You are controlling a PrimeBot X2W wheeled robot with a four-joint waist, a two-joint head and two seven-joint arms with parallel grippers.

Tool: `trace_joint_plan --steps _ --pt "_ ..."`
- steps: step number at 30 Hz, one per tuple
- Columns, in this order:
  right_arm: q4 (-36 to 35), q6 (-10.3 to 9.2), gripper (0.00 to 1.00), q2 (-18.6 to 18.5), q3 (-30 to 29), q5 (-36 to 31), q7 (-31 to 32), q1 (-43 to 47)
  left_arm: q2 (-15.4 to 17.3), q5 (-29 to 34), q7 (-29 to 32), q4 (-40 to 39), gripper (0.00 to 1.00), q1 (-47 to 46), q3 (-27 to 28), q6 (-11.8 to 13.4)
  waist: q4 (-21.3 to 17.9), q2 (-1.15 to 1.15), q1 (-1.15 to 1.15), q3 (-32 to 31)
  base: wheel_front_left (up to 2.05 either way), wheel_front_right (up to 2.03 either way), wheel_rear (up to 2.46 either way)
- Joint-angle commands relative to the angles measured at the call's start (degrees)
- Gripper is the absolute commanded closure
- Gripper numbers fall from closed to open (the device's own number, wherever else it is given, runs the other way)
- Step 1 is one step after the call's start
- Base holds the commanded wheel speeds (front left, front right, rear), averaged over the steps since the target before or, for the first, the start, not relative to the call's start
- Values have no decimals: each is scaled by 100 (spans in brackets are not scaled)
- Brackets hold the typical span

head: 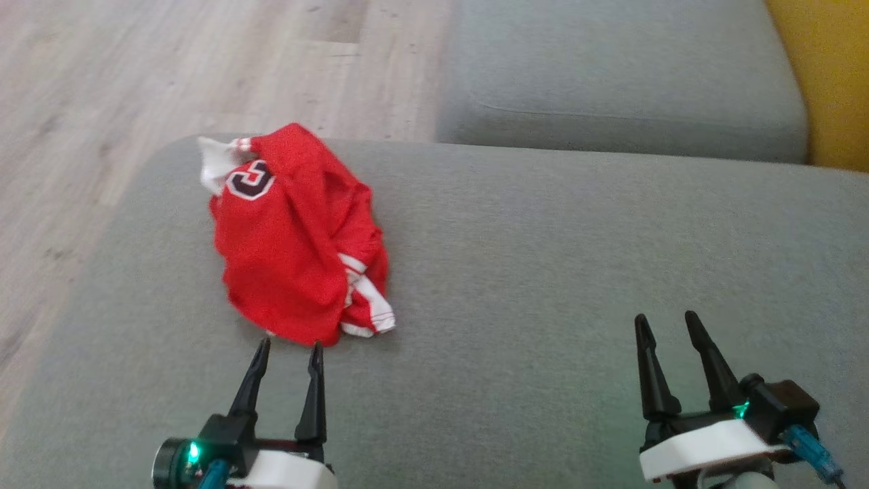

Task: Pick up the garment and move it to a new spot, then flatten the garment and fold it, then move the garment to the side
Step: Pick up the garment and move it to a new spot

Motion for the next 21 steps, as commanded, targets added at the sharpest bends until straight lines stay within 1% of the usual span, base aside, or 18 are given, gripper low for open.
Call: trace_joint_plan --steps 1,8,14,18,21 --pt "-172 -4 0 -57 170 46 -62 -128 -10 60 -55 -168 0 -147 238 -27 242 0 0 -44 0 0 0" --pt "-155 -4 0 -57 357 189 -62 -30 -3 160 -55 -131 0 -110 314 -99 836 0 0 -159 0 0 0" --pt "-99 -4 0 -57 447 268 -62 14 41 256 -55 -147 0 -89 369 -138 1265 0 0 -215 0 0 0" --pt "-90 -4 0 -57 524 299 -62 27 60 284 -55 -141 0 -90 408 -159 1433 0 0 -225 0 0 0" --pt "-93 -4 0 -57 550 328 -62 19 77 300 -55 -147 0 -76 441 -172 1472 0 0 -223 0 0 0"
